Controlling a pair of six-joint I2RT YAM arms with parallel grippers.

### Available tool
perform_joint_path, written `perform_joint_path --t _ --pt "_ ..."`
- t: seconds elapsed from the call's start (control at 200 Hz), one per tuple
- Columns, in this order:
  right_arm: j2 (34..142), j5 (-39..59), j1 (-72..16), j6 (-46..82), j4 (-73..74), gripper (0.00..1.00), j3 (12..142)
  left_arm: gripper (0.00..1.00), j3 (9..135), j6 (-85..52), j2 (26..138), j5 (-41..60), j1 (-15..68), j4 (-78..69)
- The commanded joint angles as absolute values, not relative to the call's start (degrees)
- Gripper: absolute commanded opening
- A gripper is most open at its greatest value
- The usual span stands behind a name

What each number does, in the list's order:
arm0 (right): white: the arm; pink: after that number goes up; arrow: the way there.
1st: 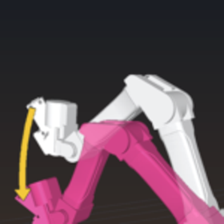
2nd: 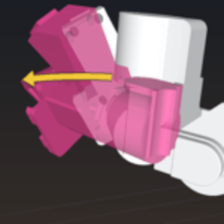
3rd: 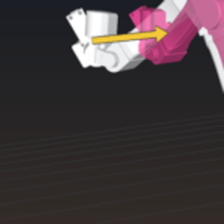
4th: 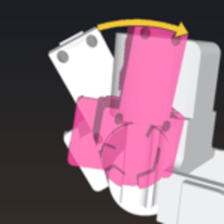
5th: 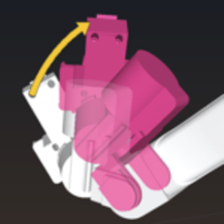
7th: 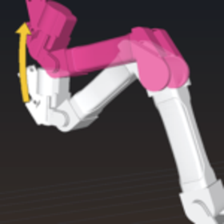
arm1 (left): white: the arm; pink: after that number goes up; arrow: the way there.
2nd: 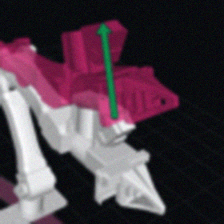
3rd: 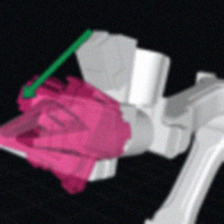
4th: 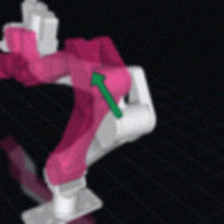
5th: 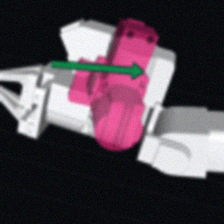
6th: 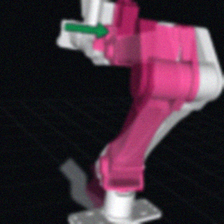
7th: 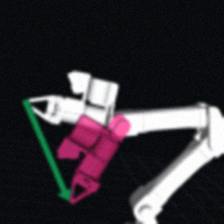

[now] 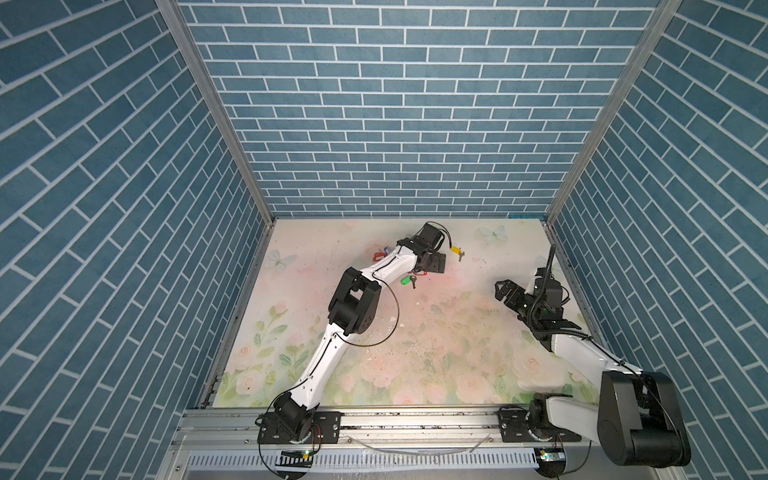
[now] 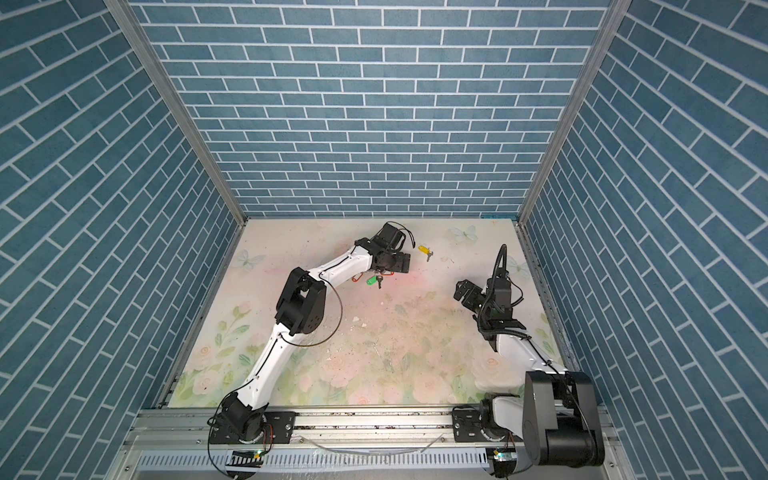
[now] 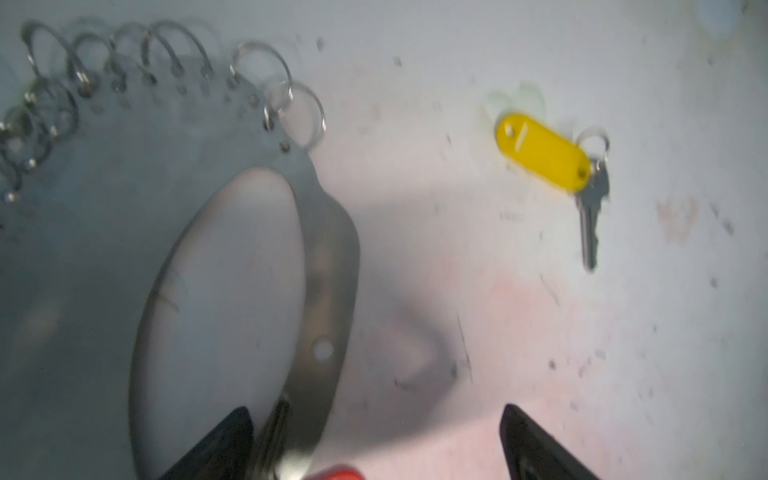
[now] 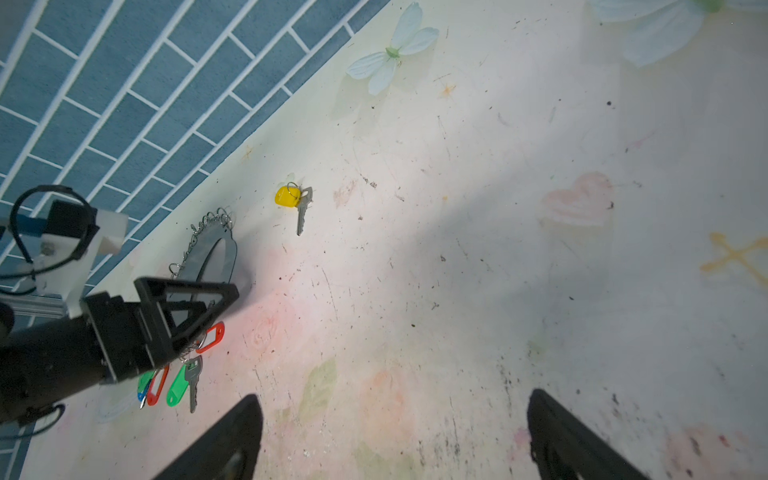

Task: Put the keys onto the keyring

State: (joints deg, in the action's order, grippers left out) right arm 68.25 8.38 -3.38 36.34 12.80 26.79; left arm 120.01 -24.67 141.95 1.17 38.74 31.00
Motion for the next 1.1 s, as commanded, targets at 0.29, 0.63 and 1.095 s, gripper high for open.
perform_joint_path --t 0.29,0.63,1.095 --pt "63.74 8.95 -4.13 41.35 -0.42 0.97 32.31 0.9 80.39 -28.68 119.57 1.94 48.67 20.3" --pt "56.71 8.05 -8.78 44.98 -6.65 0.97 26.51 0.9 46.57 -33.64 96.33 0.61 53.42 10.47" --pt "82.35 8.34 -12.15 34.58 -9.33 0.93 48.1 0.93 36.04 -31.37 66.36 -13.67 52.61 15.35"
